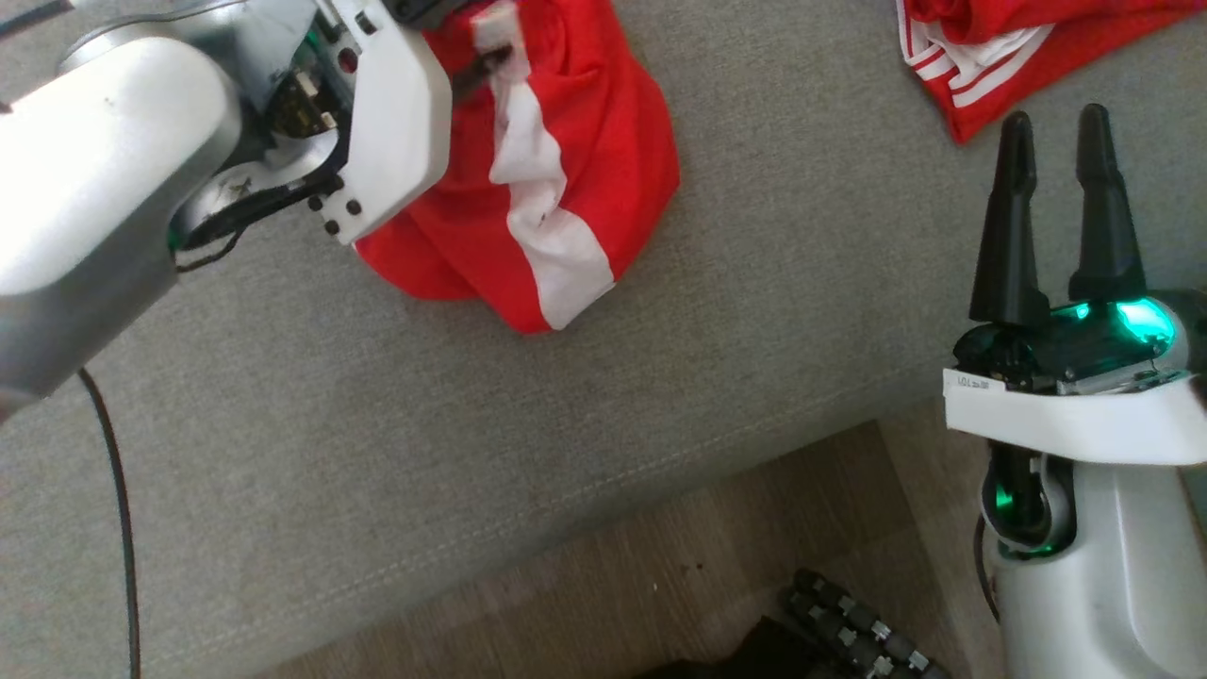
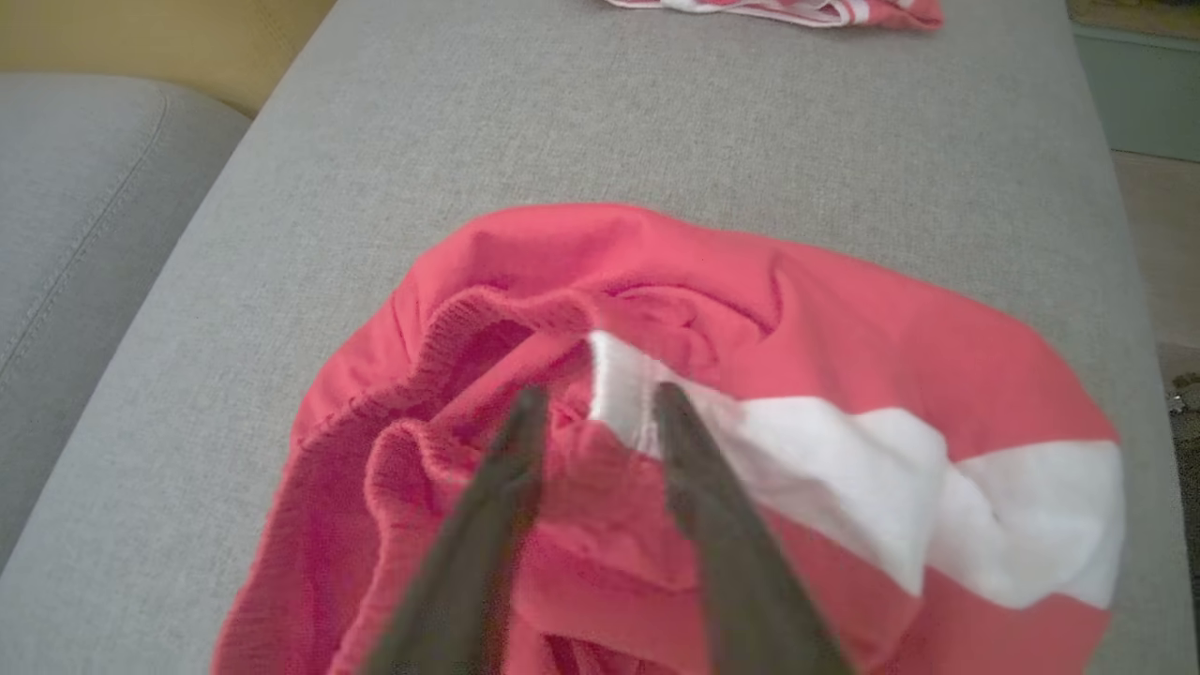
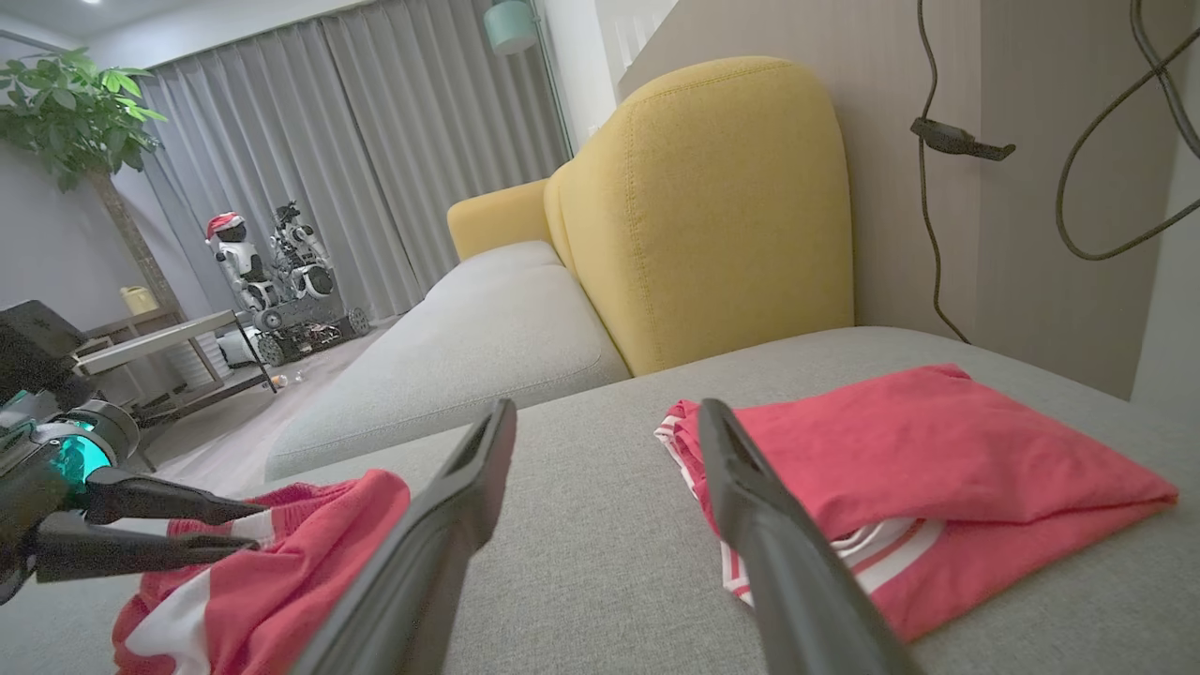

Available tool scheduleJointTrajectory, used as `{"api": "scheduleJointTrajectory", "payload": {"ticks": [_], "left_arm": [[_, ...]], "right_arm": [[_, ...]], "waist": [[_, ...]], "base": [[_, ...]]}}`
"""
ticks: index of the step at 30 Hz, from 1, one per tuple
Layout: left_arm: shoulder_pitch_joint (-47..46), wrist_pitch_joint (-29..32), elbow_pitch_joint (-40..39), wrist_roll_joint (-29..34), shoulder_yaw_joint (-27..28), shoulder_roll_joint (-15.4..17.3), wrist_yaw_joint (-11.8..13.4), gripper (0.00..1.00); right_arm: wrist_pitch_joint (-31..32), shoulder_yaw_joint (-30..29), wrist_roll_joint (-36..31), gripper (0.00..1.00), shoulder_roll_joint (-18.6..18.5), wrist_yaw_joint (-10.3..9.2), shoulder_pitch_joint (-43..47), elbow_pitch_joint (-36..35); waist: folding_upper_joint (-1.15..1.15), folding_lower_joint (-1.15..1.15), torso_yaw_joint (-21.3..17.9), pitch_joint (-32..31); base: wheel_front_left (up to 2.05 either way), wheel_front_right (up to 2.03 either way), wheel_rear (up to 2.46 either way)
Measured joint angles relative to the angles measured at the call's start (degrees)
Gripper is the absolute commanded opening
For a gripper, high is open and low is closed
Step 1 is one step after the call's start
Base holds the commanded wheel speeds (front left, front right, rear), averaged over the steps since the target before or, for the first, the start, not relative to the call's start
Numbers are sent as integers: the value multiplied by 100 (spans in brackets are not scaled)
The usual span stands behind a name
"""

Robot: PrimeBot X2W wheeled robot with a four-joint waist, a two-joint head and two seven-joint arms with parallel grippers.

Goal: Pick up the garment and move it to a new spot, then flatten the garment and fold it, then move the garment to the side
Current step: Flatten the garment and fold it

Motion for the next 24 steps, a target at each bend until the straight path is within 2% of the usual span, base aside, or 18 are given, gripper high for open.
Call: {"api": "scheduleJointTrajectory", "payload": {"ticks": [1,2,7,14,19,24], "left_arm": [[0,37,-4,-64,0,4,0,2],[1,37,-18,-121,0,7,0,0],[3,16,-133,-413,-1,9,0,0],[-21,-706,-77,-1312,-12,-102,1,0],[-350,-1227,348,-1427,-52,-313,1,0],[-620,-1466,403,-1550,-45,-581,2,0]], "right_arm": [[0,5,-15,100,1,0,0,0],[0,10,-21,100,1,0,0,-1],[0,20,-26,100,1,0,0,-3],[0,51,-29,100,1,0,3,32],[0,63,-52,100,0,0,44,140],[0,36,-103,100,0,0,205,271]], "waist": [[0,0,-2,-2],[0,0,-2,-4],[0,0,16,-34],[0,0,90,-282],[0,0,223,-613],[0,0,455,-877]], "base": [[0,0,0],[0,0,0],[0,0,0],[0,0,0],[0,0,0],[0,0,0]]}}
